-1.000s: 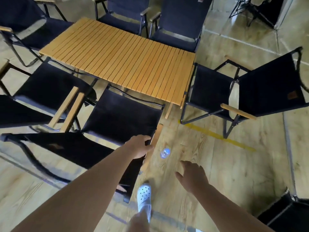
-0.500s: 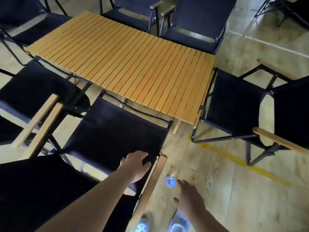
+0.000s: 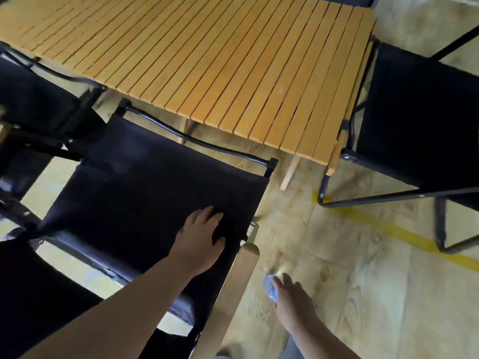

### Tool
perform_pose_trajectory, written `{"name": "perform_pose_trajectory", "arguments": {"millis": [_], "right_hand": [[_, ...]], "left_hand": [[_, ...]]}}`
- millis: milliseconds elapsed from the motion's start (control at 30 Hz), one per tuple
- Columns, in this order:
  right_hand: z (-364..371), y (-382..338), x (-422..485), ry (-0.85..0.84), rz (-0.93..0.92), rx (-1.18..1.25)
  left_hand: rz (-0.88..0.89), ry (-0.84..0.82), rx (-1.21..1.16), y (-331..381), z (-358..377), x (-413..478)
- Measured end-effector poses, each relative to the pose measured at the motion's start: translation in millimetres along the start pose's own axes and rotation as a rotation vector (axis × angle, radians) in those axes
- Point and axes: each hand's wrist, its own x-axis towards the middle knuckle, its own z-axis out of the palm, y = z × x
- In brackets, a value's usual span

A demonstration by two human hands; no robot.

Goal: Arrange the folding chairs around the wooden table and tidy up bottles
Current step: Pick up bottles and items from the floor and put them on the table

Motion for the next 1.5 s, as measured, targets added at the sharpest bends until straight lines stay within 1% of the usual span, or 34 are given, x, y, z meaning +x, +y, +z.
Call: {"name": "perform_pose_trajectory", "arguments": {"millis": [67, 233, 367, 500, 633, 733, 833, 1033, 1167, 1267, 1400, 1500], "right_hand": [[4.7, 2.4, 10.3, 0.011, -0.016, -0.023], [4.5, 3.0, 26.3, 0.029, -0.065, -0.081], [-4.4, 3.9, 26.5, 0.019, -0.076, -0.101], [-32.2, 8.3, 5.7, 0.002, -0.081, -0.054], [-94.8, 18.1, -30.3, 0.010, -0.125, 0.032], [-158.7, 25.8, -61.5, 0.028, -0.157, 0.027], [-231.5, 29.3, -90.0, 0.073, -0.204, 0.016], [-373.8, 26.4, -128.3, 0.228, -0.288, -0.071], [-451.9, 21.0, -132.7, 0.293, -0.282, -0.046], [-489.6, 9.7, -128.3, 0.333, -0.291, -0.011], [-518.8, -13.5, -116.4, 0.375, -0.339, -0.001], [-533.6, -22.0, -100.2, 0.392, -0.306, 0.008]], "left_hand": [[-0.011, -0.015, 0.015, -1.3, 12.0, 3.7], [-0.022, -0.002, -0.032, -1.8, 21.6, 6.3], [-0.035, -0.034, -0.010, 2.1, 10.3, 7.4], [-0.068, -0.070, 0.001, 15.8, -14.4, 0.3], [-0.139, -0.104, -0.015, 42.3, -52.8, -12.8], [-0.170, -0.110, -0.050, 70.3, -88.3, -24.5], [-0.190, -0.069, -0.109, 102.7, -128.0, -36.9], [-0.223, 0.019, -0.218, 156.7, -194.1, -57.5], [-0.234, 0.060, -0.276, 179.2, -224.3, -55.7], [-0.228, 0.068, -0.296, 187.8, -240.9, -46.5], [-0.231, 0.059, -0.318, 185.0, -257.8, -31.3], [-0.233, 0.030, -0.307, 177.4, -268.3, -20.3]]}}
